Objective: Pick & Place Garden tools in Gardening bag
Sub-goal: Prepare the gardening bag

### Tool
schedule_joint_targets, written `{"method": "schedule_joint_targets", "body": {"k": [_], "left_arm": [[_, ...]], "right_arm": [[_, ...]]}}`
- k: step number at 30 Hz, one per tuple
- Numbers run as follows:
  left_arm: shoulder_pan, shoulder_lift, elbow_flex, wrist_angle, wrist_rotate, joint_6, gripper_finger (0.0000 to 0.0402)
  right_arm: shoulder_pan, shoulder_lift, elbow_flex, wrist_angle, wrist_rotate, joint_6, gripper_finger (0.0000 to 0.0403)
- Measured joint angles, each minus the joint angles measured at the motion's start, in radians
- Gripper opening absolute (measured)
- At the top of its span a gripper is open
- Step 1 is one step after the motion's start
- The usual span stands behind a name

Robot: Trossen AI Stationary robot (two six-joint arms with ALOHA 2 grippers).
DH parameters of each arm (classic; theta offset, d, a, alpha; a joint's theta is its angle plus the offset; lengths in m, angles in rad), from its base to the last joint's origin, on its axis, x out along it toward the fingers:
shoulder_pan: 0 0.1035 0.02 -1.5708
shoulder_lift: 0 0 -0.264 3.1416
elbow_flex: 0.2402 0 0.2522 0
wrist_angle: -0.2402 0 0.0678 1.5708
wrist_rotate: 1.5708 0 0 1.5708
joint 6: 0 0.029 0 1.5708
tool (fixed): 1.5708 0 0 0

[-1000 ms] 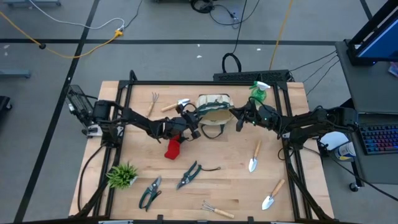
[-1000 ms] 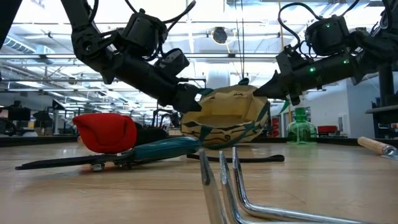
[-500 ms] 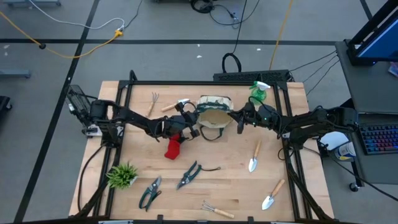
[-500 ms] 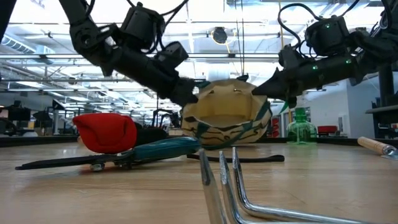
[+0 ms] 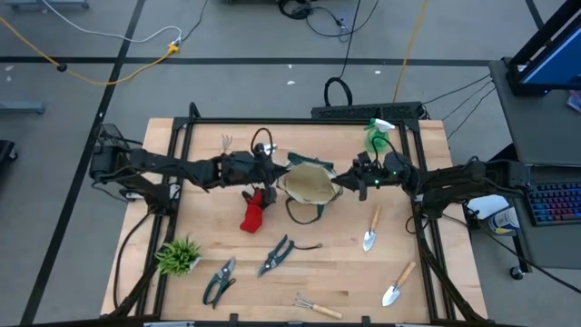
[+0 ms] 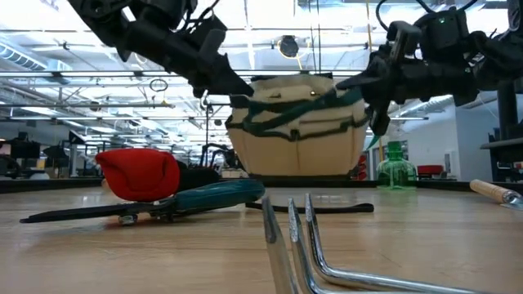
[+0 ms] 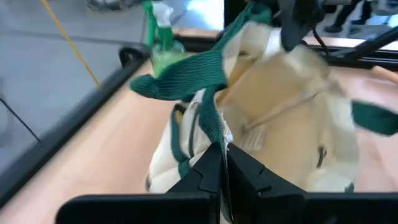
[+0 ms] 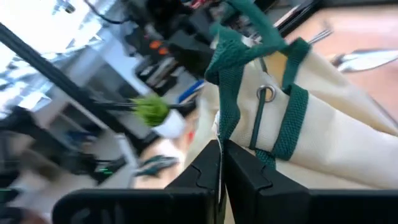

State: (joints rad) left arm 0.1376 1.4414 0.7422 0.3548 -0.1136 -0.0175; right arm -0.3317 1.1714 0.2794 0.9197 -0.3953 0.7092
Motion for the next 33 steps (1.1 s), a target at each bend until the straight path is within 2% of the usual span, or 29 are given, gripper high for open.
{"method": "schedule_joint_targets", "body": {"k": [3,6,12,15,22,27,33], "left_arm": [[0.033,-0.003,0.0,-0.029,0.069,-0.065,0.0005],[0.055,-0.002,0.0,-0.048,0.126,-0.134,0.0013],[0.064,-0.002,0.0,-0.034,0.148,-0.151,0.0008],[0.07,-0.002,0.0,-0.037,0.165,-0.187,0.0005],[0.096,-0.002,0.0,-0.029,0.159,-0.179,0.0059],[0.126,-0.002,0.0,-0.027,0.064,-0.168,0.0092],[0.158,-0.002,0.0,-0.022,0.07,-0.149,0.0116]], "right_arm": [[0.007,-0.004,0.0,0.002,0.004,0.104,0.001],[0.035,-0.004,0.0,-0.02,0.031,0.18,0.0003],[0.09,-0.004,0.0,-0.136,0.157,0.186,0.0005],[0.092,-0.004,0.0,-0.142,0.159,0.195,0.0005],[0.081,-0.004,0.0,-0.138,0.162,0.199,0.0006],[0.055,-0.004,0.0,-0.139,0.163,0.197,0.0006],[0.008,-0.004,0.0,-0.149,0.163,0.192,0.0011]]}}
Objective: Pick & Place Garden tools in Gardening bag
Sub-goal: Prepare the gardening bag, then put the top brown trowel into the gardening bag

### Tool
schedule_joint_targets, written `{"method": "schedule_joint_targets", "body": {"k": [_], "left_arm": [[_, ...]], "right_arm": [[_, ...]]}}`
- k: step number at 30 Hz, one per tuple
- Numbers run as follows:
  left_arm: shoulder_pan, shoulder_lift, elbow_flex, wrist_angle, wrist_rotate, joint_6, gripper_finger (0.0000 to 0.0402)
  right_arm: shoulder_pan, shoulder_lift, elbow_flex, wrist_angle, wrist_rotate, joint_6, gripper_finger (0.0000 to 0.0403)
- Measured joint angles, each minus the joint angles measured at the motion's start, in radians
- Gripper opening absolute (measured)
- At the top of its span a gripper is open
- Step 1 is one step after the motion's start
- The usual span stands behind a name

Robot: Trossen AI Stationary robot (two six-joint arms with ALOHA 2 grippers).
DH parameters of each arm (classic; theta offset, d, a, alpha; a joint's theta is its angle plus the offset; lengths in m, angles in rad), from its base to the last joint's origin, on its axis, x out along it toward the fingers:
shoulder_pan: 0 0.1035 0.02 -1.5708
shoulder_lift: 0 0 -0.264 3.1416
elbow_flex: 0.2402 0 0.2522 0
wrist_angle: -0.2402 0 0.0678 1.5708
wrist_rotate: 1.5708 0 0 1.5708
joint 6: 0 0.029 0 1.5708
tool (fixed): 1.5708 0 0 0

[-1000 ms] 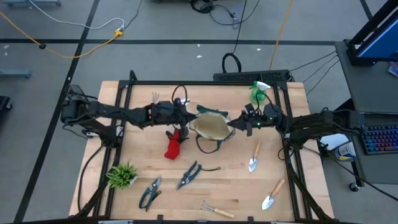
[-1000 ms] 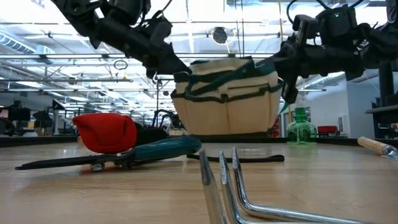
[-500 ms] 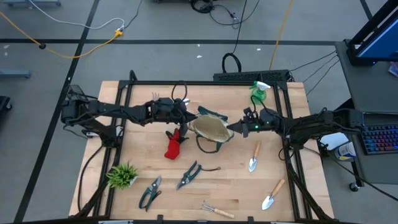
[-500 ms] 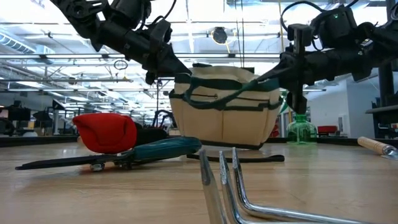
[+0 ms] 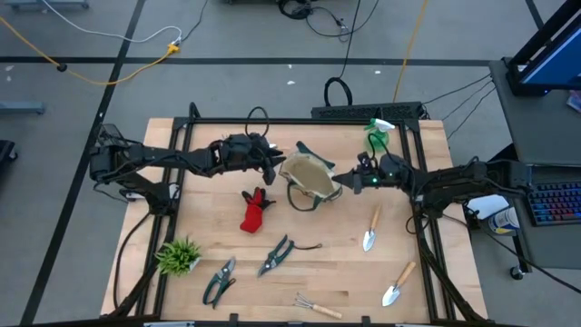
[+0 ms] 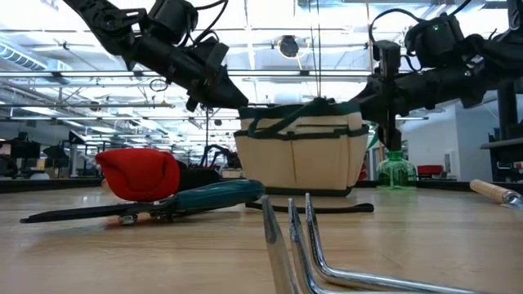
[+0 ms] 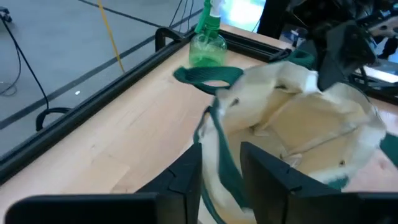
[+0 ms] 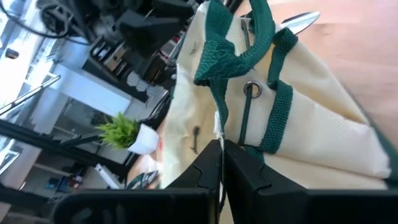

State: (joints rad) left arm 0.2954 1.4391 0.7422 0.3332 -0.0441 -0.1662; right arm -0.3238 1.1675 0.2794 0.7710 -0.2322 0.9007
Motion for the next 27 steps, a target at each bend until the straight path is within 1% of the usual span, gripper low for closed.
{"method": "schedule_joint_targets", "body": {"k": [3,6,11,16,18,21,24,27], "left_arm": [[0.01,0.0,0.0,0.001,0.0,0.04,0.0122],[0.024,0.0,0.0,-0.014,0.001,0.064,0.0124],[0.056,0.001,0.0,-0.086,0.001,0.067,0.0124],[0.079,0.001,0.0,-0.131,0.001,0.067,0.0124],[0.086,0.001,0.0,-0.144,0.001,0.067,0.0124],[0.095,0.001,0.0,-0.154,0.001,0.067,0.0124],[0.11,0.001,0.0,-0.153,0.001,0.067,0.0124],[0.127,0.001,0.0,-0.17,0.001,0.077,0.0124]], "right_arm": [[-0.018,0.0,0.0,-0.012,0.0,-0.025,0.0027],[-0.032,0.0,0.0,-0.019,0.0,-0.03,0.0052],[-0.066,0.0,0.0,-0.014,-0.003,-0.054,0.0095],[-0.11,-0.001,0.0,-0.014,-0.007,-0.108,0.0126],[-0.126,-0.003,0.0,-0.013,-0.016,-0.124,0.0134],[-0.157,-0.013,0.0,-0.013,-0.068,-0.155,0.014],[-0.187,-0.032,0.0,-0.014,-0.107,-0.192,0.0141],[-0.214,-0.06,0.0,-0.013,-0.114,-0.218,0.0138]]}}
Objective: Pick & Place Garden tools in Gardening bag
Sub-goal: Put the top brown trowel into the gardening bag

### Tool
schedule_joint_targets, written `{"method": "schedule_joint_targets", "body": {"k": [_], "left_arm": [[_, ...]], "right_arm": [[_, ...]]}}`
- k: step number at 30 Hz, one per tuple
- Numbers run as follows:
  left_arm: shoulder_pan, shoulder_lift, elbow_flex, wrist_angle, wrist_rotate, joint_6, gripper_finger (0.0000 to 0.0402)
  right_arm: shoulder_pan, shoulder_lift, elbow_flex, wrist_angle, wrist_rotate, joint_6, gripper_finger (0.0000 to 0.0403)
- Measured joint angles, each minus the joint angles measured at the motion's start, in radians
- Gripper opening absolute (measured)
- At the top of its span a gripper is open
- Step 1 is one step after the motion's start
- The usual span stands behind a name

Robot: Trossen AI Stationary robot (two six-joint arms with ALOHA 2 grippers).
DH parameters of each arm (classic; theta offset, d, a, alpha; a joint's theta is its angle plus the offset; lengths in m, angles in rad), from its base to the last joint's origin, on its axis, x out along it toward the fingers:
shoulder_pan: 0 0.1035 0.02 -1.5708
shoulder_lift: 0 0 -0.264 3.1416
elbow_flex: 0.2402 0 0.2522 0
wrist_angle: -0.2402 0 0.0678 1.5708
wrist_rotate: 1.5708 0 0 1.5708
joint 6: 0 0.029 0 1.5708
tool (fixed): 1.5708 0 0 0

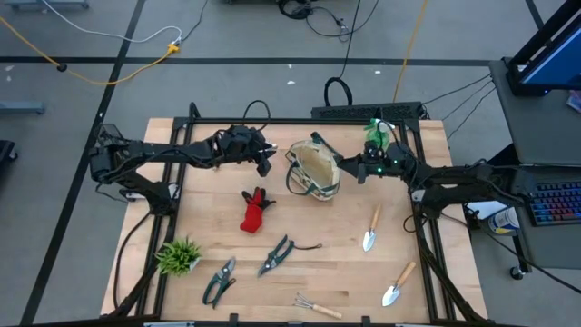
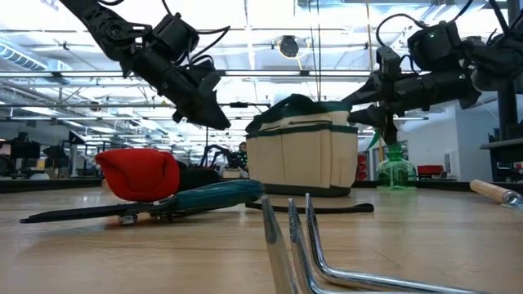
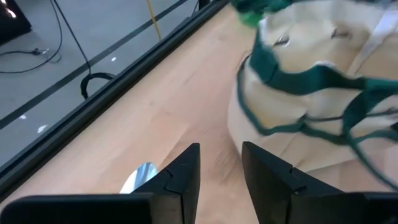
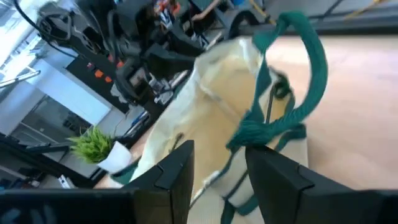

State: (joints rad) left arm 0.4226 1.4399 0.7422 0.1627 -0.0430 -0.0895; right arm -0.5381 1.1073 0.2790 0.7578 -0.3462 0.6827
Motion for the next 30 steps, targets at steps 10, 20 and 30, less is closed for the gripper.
{"method": "schedule_joint_targets", "body": {"k": [10,20,30], "left_arm": [[0.056,0.0,0.0,-0.144,0.0,0.075,0.0124],[0.154,0.036,-0.001,-0.191,-0.009,0.065,0.0124],[0.195,0.171,-0.001,-0.211,0.061,0.084,0.0124]], "right_arm": [[-0.045,-0.06,0.0,-0.001,0.0,-0.16,0.0149],[-0.045,-0.059,0.0,-0.001,0.003,-0.207,0.0173],[-0.045,-0.059,0.0,-0.007,0.007,-0.207,0.0172]]}}
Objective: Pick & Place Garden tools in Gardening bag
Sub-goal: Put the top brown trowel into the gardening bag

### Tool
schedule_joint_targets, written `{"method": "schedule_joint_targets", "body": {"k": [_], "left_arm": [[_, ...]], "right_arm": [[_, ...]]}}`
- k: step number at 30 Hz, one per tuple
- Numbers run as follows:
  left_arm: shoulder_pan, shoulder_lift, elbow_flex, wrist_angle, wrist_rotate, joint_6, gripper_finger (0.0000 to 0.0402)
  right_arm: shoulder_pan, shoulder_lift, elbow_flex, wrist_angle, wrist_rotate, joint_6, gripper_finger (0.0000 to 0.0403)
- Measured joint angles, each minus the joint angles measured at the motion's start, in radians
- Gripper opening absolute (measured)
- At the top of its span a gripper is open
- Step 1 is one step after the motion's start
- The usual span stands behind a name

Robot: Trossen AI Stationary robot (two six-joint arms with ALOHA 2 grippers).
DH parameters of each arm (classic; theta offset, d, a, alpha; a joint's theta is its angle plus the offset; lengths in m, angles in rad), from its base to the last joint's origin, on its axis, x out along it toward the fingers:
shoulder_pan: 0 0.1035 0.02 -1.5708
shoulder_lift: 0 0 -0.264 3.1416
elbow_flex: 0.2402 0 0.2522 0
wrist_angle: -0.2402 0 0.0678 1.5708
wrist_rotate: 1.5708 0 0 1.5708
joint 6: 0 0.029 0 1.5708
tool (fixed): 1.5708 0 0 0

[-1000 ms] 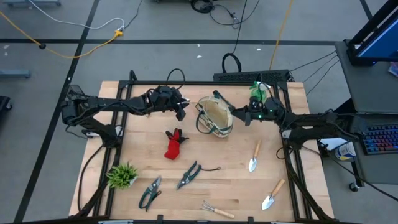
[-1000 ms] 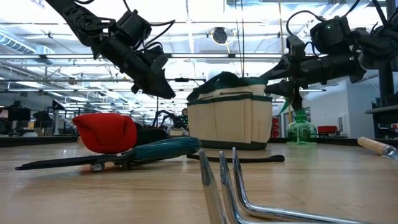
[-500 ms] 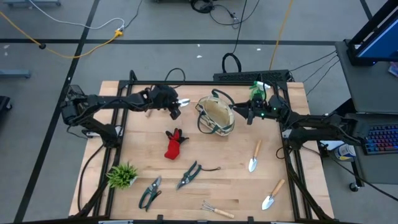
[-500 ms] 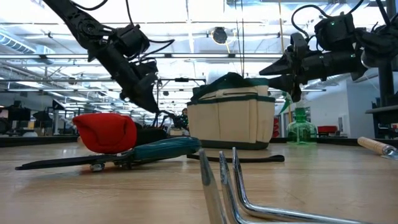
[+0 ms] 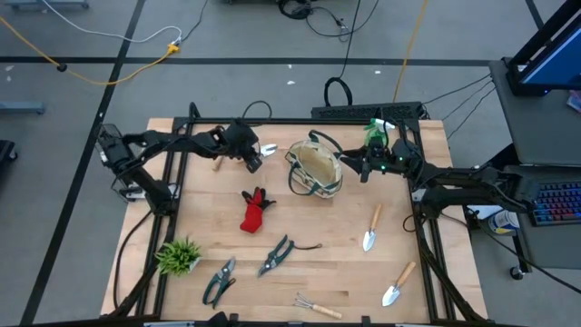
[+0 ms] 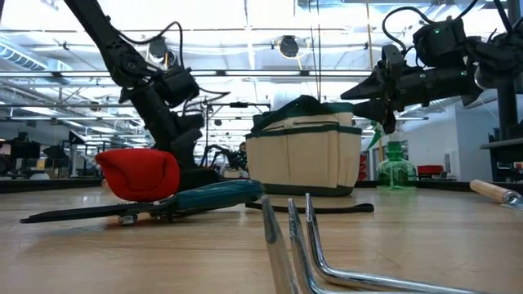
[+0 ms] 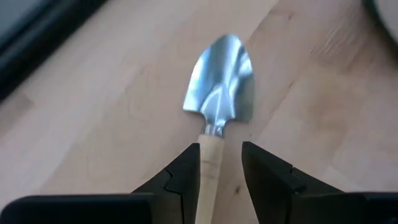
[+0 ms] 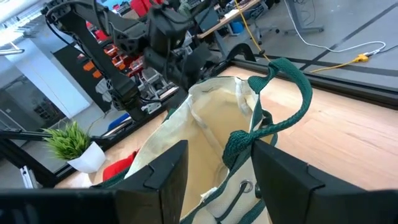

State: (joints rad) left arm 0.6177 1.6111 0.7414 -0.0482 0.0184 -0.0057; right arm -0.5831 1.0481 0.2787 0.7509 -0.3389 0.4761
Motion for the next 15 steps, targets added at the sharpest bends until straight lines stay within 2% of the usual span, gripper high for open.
{"method": "schedule_joint_targets", "body": {"k": [15], "left_arm": [[0.022,0.08,0.004,-0.018,0.011,0.003,0.0124]], "right_arm": [[0.0,0.0,0.0,0.0,0.001,-0.002,0.0171]]}}
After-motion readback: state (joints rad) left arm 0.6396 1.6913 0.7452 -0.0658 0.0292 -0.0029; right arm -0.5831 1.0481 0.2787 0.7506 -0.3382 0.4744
